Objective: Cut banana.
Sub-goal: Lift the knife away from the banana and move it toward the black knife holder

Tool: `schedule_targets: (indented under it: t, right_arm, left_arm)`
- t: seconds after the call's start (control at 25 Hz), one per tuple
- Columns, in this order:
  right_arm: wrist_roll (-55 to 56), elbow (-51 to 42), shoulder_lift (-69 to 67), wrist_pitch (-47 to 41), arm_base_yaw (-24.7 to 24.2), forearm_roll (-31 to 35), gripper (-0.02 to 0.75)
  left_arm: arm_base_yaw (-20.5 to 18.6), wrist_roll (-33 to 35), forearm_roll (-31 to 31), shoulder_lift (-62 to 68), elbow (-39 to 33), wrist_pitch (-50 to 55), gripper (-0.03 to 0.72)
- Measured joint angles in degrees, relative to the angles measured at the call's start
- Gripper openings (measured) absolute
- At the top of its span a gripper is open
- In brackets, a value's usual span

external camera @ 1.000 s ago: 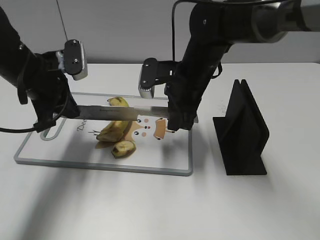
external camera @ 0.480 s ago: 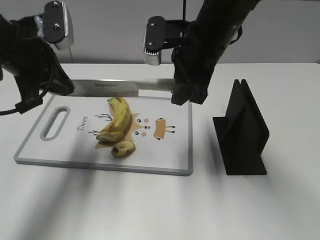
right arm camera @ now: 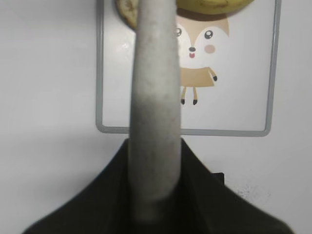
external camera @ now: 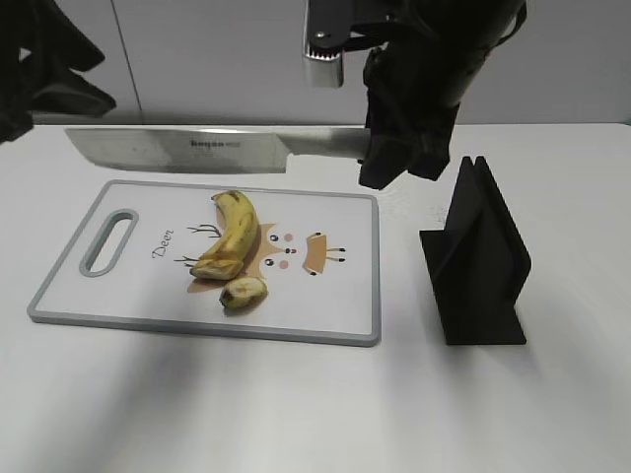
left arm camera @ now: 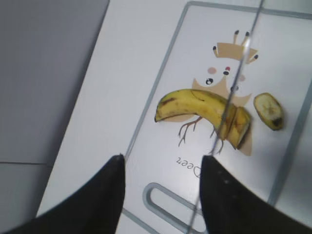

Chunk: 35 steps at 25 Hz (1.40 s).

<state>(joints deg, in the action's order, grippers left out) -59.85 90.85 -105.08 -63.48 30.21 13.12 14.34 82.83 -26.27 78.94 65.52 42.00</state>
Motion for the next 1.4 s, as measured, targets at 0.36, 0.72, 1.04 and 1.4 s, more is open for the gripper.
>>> schedule_targets:
  t: [0.36,0.72,1.04,1.4]
  right_arm:
    - [1.98,0.0,3.54,-3.85,0.0,-0.83,0.16]
    - [25.36,-0.02,6.25,-4.48,0.0,-3.35,0.16]
    - [50.82,-2.95,12.16,-0.11,0.0,-7.07,0.16]
    - [69.76,-16.74,19.61,7.46,-2.25,-11.8,0.16]
  left_arm:
    - [-2.41,-11.38,0.98,-9.48,0.0,-2.0,0.579]
    - [-7.13,-45.66,19.48,-16.86,0.0,6.48,0.586]
    - [-7.15,-58.6,25.77,-27.89,-5.46,13.82,0.586]
    - [-7.15,-71.94,26.61,-47.21,-23.22,17.26,0.586]
